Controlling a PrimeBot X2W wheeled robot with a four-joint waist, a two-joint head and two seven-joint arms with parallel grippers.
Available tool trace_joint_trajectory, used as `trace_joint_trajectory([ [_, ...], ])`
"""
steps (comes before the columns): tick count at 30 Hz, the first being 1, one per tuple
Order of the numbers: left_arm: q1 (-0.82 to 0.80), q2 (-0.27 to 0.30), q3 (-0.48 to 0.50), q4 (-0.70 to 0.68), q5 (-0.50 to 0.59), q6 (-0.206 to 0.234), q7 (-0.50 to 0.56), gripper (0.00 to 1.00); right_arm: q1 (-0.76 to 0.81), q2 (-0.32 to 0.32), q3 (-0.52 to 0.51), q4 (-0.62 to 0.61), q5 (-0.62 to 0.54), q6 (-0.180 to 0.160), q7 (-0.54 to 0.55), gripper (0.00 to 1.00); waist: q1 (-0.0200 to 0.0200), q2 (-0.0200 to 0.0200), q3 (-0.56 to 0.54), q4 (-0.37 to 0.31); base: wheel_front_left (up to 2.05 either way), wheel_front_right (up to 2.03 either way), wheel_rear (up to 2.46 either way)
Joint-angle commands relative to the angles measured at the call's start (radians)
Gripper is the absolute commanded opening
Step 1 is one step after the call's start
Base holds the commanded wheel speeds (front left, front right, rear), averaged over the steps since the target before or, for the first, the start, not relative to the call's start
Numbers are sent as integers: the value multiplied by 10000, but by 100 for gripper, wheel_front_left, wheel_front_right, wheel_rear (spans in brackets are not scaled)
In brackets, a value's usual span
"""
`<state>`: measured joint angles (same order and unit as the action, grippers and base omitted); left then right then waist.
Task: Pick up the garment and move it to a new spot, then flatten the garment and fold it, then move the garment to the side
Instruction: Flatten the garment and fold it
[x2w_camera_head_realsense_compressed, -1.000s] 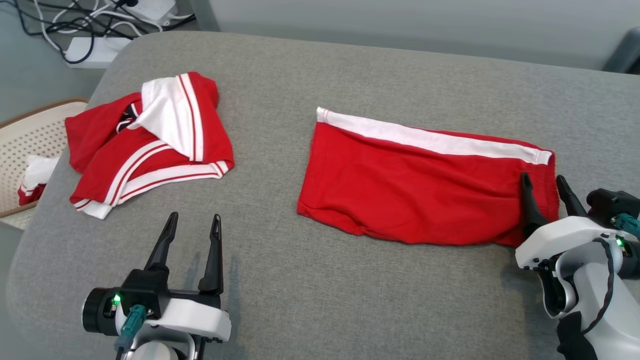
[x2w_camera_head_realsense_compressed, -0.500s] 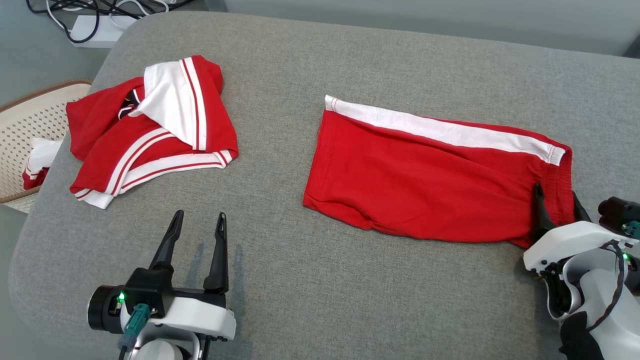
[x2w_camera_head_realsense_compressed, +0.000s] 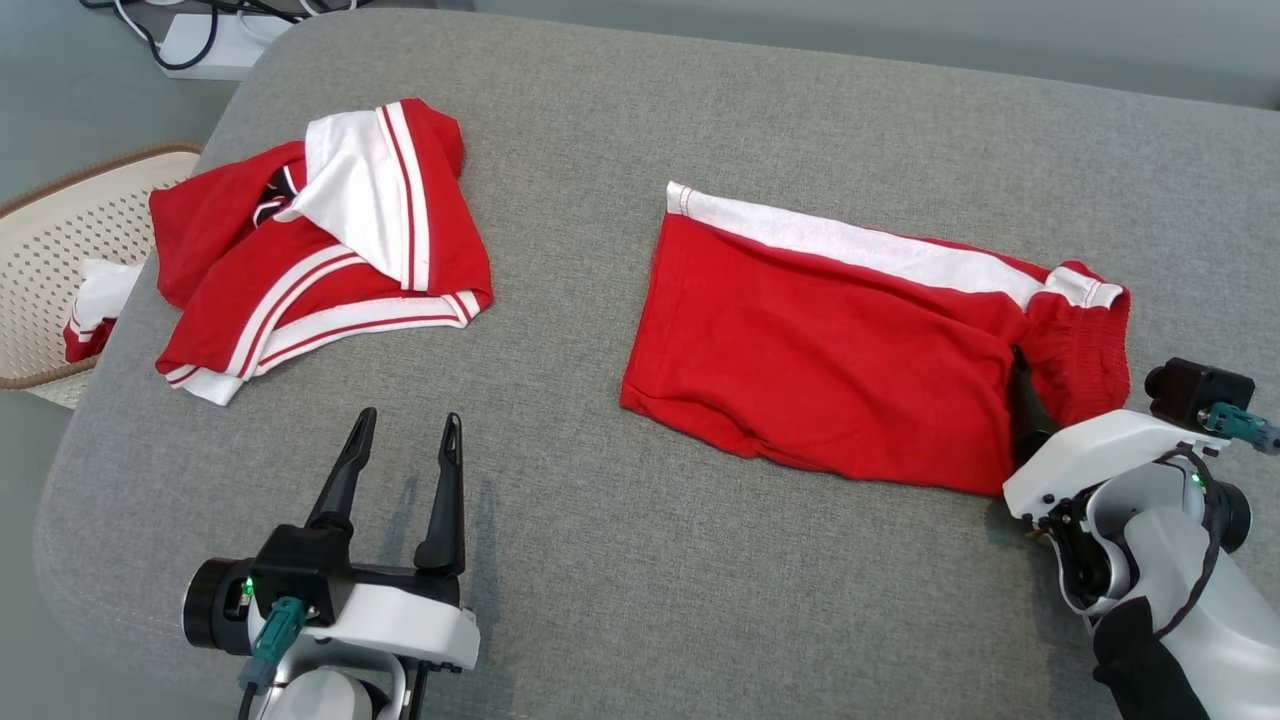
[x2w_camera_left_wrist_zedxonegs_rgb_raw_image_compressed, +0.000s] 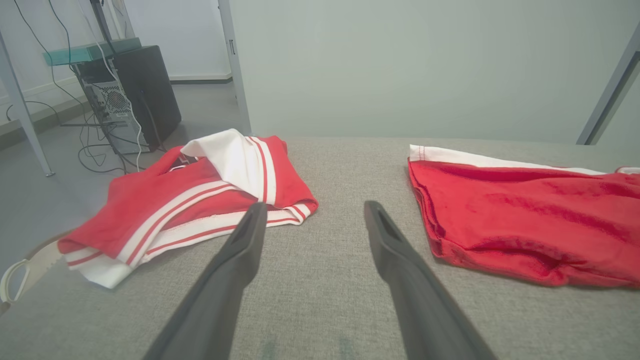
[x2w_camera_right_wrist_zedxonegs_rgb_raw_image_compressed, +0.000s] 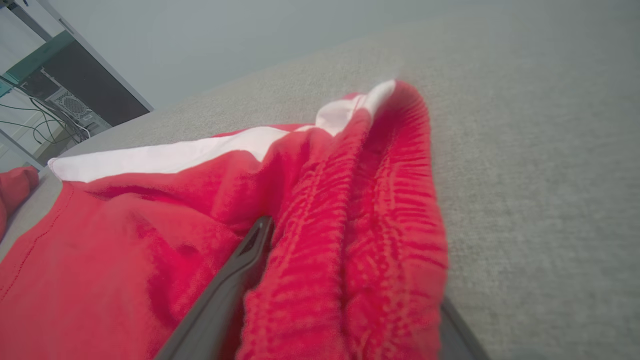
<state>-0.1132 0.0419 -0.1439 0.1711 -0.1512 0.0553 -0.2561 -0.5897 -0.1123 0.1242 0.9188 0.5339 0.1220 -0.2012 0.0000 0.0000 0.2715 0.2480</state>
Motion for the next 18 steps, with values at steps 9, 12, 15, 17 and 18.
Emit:
trace_joint_trajectory([
  [9,-353,84,282,-289,-87,22,-57,100,230,-66,1139,8,1109,87,-18,0,0,0,-71,-116,0,0,0],
  [12,-338,84,313,-307,-72,29,-57,100,198,-308,1102,-33,1303,87,-242,0,0,0,-154,-301,0,0,0],
  [15,-330,84,336,-303,-85,6,-57,100,210,-554,1074,-90,1503,87,-351,0,0,0,-245,-505,0,0,0],
  [17,-335,84,321,-297,-106,-3,-57,100,235,-743,1019,-141,1637,87,-407,0,0,0,-316,-633,0,0,0],
  [18,-336,83,313,-290,-114,1,-57,100,248,-865,1022,-172,1650,87,-433,0,0,0,-352,-694,0,0,0],
])
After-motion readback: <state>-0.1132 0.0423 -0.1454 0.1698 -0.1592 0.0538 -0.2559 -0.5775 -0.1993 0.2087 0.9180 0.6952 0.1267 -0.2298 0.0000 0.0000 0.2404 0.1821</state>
